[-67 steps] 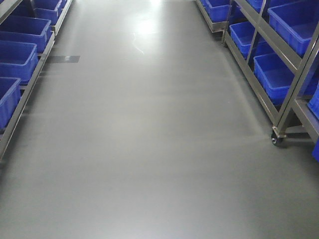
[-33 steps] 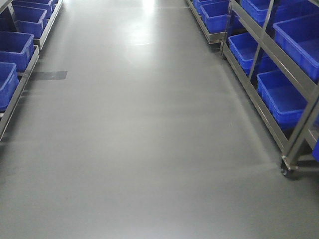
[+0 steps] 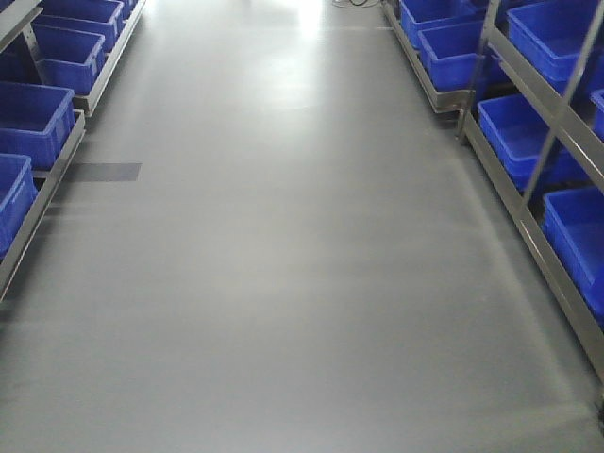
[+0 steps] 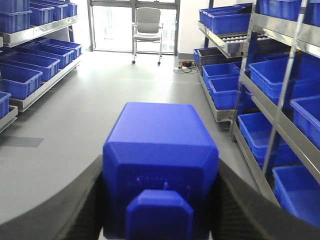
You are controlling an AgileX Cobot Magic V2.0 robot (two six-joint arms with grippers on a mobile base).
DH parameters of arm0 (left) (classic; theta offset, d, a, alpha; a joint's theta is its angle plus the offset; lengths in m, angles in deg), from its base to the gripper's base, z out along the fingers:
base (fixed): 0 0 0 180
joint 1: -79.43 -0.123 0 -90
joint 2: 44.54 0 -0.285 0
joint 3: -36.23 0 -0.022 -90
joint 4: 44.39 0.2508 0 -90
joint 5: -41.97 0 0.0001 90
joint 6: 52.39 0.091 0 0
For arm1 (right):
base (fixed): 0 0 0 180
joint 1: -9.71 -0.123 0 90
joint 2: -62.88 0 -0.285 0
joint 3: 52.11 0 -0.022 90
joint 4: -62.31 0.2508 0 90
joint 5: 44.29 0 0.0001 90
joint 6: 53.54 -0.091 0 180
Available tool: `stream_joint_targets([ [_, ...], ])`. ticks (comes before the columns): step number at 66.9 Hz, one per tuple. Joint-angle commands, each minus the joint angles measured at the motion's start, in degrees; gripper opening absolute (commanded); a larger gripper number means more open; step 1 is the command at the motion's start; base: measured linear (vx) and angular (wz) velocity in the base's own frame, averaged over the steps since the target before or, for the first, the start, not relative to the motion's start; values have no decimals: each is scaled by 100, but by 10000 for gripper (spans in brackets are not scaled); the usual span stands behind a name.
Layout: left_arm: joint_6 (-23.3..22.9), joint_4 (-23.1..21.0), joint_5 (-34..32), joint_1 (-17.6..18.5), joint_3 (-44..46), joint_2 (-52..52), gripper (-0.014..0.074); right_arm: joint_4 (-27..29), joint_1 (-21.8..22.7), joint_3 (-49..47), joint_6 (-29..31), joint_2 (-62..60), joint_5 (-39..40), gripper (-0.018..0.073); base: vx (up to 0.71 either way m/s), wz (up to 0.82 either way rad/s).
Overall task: Pour parts from conveyor to right shelf
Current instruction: 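Turn and drive down the aisle between blue bin shelves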
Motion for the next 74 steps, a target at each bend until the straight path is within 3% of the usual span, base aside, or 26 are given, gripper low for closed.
stream_joint_targets([
  [1, -42, -10, -402, 15, 105, 20, -6, -12, 25, -171, 61, 52, 477, -2, 61, 15],
  [74, -42, -10, -402, 15, 105, 20, -6, -12, 25, -171, 61, 52, 478, -2, 62, 3],
])
